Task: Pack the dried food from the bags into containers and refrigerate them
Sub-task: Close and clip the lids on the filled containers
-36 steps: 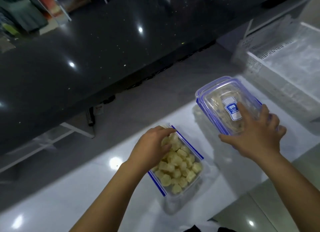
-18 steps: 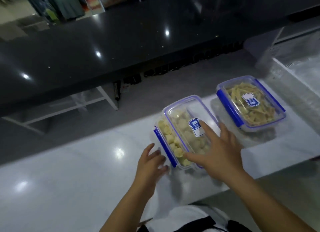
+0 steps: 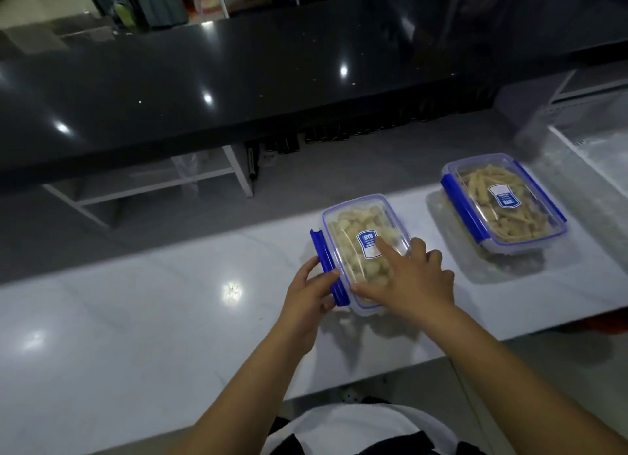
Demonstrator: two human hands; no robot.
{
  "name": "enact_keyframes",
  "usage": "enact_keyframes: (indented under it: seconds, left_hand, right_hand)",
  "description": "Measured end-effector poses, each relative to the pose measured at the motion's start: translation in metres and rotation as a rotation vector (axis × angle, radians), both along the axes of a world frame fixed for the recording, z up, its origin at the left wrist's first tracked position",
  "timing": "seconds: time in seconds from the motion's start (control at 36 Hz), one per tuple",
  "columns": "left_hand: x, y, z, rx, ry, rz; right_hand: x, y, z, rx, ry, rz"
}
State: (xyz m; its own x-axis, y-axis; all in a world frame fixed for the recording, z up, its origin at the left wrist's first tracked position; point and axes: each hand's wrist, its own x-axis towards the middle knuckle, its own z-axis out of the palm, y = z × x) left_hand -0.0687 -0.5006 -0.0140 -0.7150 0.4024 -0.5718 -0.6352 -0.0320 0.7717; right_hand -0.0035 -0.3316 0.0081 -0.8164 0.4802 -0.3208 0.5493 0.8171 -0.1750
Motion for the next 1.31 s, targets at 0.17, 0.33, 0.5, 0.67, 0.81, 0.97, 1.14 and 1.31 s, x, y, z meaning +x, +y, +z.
enact_keyframes:
  seconds: [0.17,0.33,0.5,0.67,0.81,0.97,1.14,1.31]
  left_hand:
    - [0.004,-0.009,-0.004,-0.075,0.116,-0.021]
    - [0.014,-0.025,-0.009,-0.154,0.164,-0.031]
    - [0.014,-0.021,-0.006,-0.229,0.233,-0.081]
    - [0.013,-0.033,-0.010,-0.098,0.129,-0.091]
    - [0.017,-0.040,-0.019,-0.014,0.085,-0.090]
    - [0.021,-0.052,-0.026,0.009,0.008,-0.055]
    - [0.025,-0.048,-0.019,-0.049,0.099,-0.093]
    - [0.026,-0.040,-0.012,-0.128,0.172,-0.094]
  right_hand:
    - [0.039,-0.021,-0.009,0.039,0.060,0.115]
    - [0.060,-0.029,-0.021,-0.030,0.086,0.133]
    - [0.069,-0.034,-0.036,-0.102,0.148,0.144]
    - [0.071,-0.031,-0.037,-0.313,0.271,0.119]
    - [0.073,-0.027,-0.032,-0.415,0.330,0.095]
    - [0.068,-0.029,-0.028,-0.354,0.256,0.075]
    - [0.069,-0.031,-0.033,-0.404,0.294,0.096]
    - [0.068,-0.033,-0.030,-0.306,0.218,0.172]
